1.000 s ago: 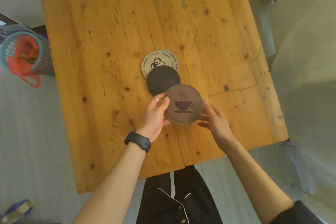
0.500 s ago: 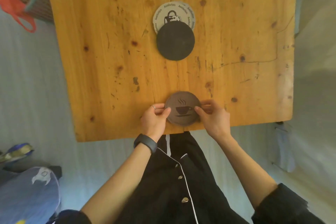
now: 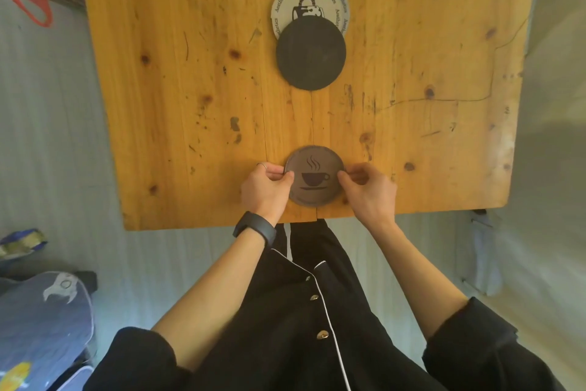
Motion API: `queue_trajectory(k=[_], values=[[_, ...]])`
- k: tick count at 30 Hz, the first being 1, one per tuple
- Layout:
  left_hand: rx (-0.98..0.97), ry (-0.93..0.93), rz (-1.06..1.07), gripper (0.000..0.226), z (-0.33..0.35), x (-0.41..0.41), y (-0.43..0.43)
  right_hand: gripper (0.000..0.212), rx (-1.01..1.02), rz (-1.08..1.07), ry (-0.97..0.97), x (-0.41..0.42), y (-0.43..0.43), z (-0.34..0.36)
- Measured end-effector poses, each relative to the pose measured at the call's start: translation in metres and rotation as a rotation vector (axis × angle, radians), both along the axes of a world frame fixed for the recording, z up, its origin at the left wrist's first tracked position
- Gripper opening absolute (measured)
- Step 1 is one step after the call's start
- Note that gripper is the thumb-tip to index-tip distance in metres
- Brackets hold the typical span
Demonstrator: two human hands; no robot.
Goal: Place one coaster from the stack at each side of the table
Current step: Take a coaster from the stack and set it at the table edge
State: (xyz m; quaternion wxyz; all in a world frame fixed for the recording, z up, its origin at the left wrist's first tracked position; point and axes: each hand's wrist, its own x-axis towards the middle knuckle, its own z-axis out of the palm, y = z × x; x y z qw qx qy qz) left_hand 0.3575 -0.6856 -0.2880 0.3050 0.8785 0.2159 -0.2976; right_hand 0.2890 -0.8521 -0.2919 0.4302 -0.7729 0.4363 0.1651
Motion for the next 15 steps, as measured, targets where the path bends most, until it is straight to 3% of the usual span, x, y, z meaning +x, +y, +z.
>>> queue_trajectory(k=[7,15], values=[[0.006,0.007,-0.067,0.02,-0.0037,-0.0034,0.0039,0.006,-0.027,-0.029,-0.033,-0.0014,0.0055,-0.0028],[-0.005,-0.036,-0.16,0.023,0.0001,-0.0058,0.0061,0.009,-0.039,0.027,-0.03,-0.0049,0.0033,-0.0042]])
